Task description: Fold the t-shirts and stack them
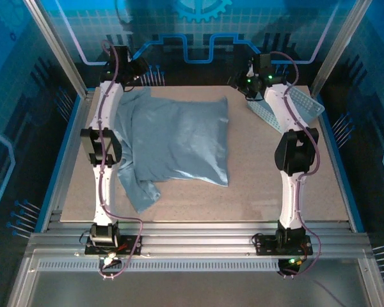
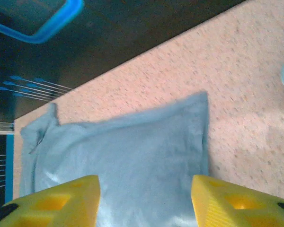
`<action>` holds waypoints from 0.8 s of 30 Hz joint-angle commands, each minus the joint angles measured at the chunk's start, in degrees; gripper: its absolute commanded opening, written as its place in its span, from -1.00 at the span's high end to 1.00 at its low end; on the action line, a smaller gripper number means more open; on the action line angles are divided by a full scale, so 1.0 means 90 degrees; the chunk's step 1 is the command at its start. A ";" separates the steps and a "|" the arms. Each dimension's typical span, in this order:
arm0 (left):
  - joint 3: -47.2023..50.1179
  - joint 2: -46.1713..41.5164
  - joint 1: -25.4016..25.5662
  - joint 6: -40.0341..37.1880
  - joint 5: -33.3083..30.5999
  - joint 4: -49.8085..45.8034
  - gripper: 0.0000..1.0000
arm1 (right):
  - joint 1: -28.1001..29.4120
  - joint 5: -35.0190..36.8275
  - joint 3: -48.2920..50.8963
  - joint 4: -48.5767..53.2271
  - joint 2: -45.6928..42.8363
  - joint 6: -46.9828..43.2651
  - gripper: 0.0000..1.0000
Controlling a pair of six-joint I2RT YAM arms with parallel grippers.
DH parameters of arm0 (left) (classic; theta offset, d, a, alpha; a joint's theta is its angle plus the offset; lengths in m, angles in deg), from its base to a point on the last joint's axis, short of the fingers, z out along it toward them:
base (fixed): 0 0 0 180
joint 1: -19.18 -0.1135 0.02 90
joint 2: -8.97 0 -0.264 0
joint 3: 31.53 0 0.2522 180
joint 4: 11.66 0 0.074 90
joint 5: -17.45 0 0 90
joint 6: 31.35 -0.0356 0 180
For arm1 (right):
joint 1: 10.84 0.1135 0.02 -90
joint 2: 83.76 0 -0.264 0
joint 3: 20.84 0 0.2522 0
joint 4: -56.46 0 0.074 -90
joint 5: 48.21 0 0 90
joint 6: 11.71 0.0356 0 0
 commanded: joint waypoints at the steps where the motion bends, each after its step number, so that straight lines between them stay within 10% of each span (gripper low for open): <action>1: 0.1319 -0.1780 0.0294 0.0090 -0.0600 -0.0795 -0.21 | 0.0127 0.0252 0.0618 0.0227 -0.0807 -0.0080 -0.14; 6: 0.5564 -0.3987 0.0168 0.1675 -0.0536 -0.0544 0.02 | 0.0664 0.0060 0.3320 -0.0664 -0.2088 0.0501 -0.11; 12: 0.7941 -0.4989 -0.0308 0.2048 -0.0133 -0.0572 0.21 | 0.1612 -0.0258 0.5022 -0.0974 -0.2563 0.0886 0.02; 24: 0.8216 -0.3884 -0.1176 0.1494 0.0348 -0.0083 0.01 | 0.1760 0.0044 0.4383 0.0002 -0.0840 0.0594 0.17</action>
